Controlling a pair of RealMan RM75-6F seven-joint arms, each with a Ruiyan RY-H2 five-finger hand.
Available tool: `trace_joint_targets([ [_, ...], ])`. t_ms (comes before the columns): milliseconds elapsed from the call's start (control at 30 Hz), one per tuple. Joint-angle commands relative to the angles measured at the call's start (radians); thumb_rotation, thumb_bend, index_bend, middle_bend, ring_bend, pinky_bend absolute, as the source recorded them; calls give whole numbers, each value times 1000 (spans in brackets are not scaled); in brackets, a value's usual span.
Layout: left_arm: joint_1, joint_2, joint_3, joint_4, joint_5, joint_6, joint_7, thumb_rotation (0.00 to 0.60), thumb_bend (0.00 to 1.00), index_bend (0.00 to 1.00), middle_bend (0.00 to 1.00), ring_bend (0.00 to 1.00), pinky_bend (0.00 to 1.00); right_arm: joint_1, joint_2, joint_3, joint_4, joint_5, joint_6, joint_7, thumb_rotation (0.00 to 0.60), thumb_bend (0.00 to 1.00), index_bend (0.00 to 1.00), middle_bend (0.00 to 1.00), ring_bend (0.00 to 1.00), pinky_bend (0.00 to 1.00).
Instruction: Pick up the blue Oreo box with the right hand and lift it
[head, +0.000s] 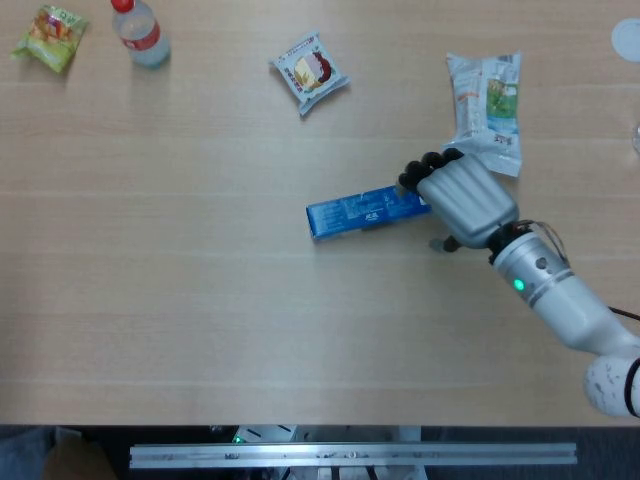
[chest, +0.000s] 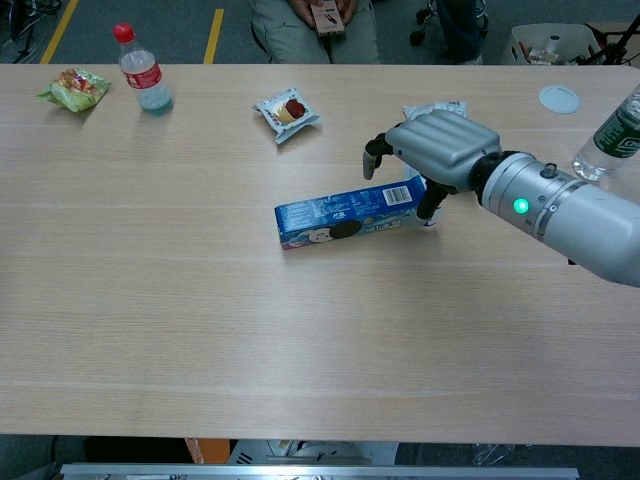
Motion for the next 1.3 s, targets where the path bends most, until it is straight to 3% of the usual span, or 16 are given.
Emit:
trace_joint_targets([
  [33, 4, 2, 1, 0, -1, 3, -2, 600, 263, 124, 124, 98, 74, 63, -54, 23, 15, 88, 17, -77, 600, 65, 335, 309, 245, 298],
  [267, 17, 6, 4, 6, -11, 10, -14, 600, 262, 124, 124, 98, 74, 178, -175, 33, 99, 276, 71, -229, 600, 49, 265, 270, 207, 298],
  [600, 20, 7, 3, 13, -15, 9, -29, 600, 262, 124, 123, 98, 74, 280, -305, 22, 205, 422, 103, -327, 600, 33, 246, 257, 197, 298],
  [1067, 36, 7, 3, 44, -36, 11, -68, 600, 262, 124, 124, 98, 74, 356, -431, 5, 356, 512, 120, -394, 600, 36, 246, 268, 201, 298],
  [1300, 39, 11, 3, 51, -36, 10, -85, 600, 263, 124, 123, 98, 74, 360, -484, -16, 430, 485, 124, -395, 600, 67, 378, 358, 303, 358],
])
